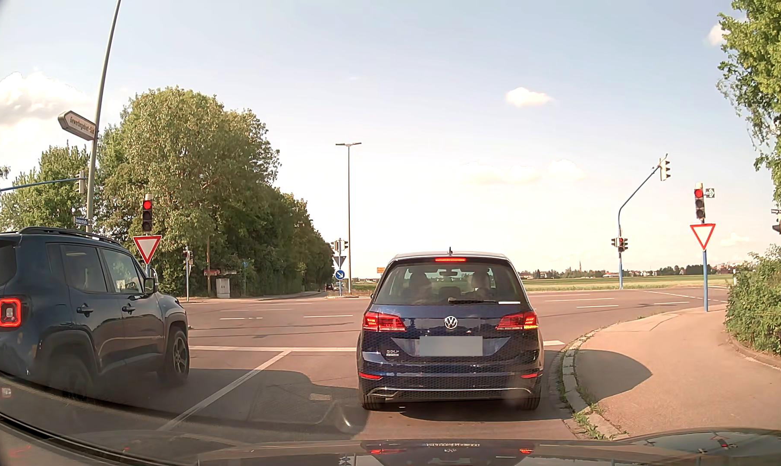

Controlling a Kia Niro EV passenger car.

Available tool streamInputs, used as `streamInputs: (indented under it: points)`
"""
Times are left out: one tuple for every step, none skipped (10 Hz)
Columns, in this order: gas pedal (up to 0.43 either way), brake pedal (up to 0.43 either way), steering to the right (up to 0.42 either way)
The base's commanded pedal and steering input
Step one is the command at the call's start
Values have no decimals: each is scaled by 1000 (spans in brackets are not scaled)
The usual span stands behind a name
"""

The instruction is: Follow the waypoints while adhering to traffic rules and regulations

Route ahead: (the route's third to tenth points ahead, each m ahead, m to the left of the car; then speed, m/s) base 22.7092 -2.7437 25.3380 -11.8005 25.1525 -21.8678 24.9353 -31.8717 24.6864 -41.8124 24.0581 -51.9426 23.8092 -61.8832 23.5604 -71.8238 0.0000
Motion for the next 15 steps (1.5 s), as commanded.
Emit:
streamInputs:
  points:
    - [0,262,16]
    - [0,262,16]
    - [0,262,16]
    - [0,262,16]
    - [0,262,16]
    - [0,262,16]
    - [0,262,16]
    - [0,262,16]
    - [0,262,16]
    - [0,262,16]
    - [0,262,16]
    - [0,262,16]
    - [0,262,16]
    - [0,262,16]
    - [0,262,16]
